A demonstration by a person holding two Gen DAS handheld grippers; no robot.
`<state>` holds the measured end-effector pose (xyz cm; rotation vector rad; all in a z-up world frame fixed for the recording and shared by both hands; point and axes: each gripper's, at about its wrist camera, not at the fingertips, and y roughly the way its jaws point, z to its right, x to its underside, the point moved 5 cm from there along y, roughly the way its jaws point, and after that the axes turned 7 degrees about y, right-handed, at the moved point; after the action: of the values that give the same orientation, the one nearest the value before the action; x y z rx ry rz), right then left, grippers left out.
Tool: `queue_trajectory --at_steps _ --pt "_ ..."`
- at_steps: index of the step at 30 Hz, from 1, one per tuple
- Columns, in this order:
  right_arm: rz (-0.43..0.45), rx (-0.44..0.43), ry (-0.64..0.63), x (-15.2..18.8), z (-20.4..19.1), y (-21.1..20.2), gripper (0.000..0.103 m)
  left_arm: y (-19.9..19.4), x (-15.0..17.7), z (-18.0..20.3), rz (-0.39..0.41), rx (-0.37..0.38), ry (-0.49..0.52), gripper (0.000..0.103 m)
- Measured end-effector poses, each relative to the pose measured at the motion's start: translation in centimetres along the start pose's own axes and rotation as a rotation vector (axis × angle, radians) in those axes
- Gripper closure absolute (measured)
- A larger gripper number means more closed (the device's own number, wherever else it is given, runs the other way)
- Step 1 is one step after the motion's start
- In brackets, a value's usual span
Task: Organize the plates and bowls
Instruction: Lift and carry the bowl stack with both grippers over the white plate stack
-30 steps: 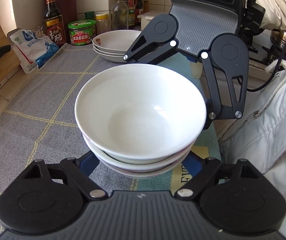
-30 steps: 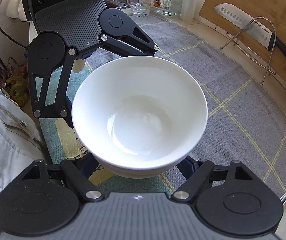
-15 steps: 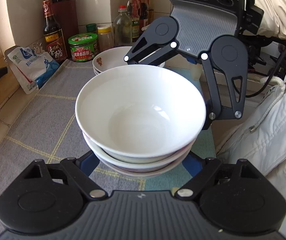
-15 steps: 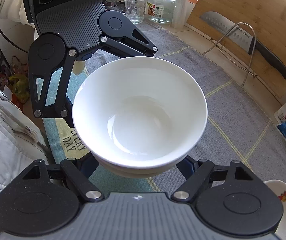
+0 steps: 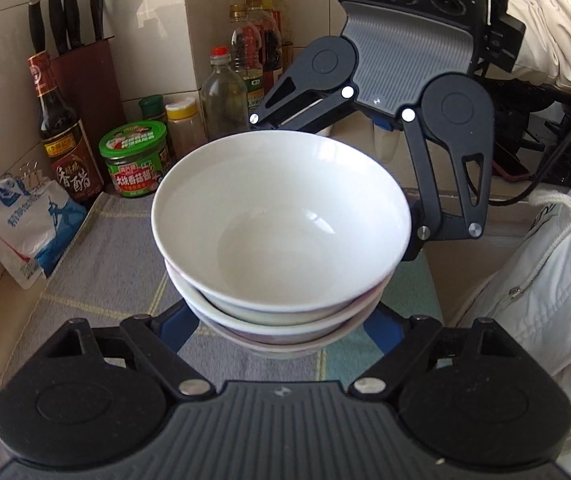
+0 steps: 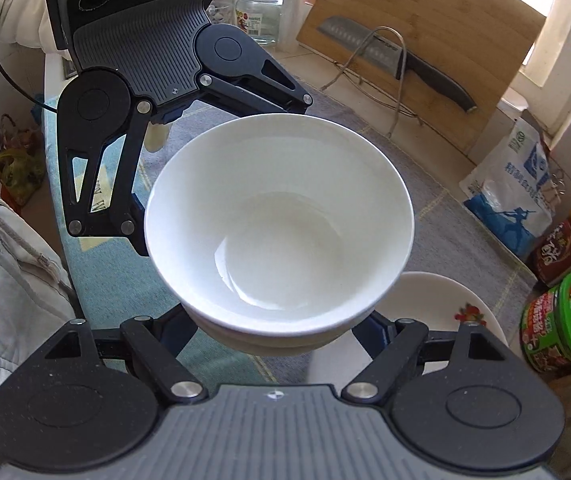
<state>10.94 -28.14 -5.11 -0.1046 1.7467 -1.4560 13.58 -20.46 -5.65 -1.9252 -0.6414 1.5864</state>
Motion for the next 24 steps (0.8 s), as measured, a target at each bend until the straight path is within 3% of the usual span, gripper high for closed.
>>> queue_trajectory --at_steps 11,24 --pt "-0.012 0.043 0.037 3.9 6.0 -1.8 0.016 5.6 -4.3 -3.3 0.011 0.027 0.035 0.015" --pt "-0.033 0.022 0.07 5.5 9.8 -0.3 0.017 9.5 -4.4 -5.5 -0.016 0.03 -0.006 0.015"
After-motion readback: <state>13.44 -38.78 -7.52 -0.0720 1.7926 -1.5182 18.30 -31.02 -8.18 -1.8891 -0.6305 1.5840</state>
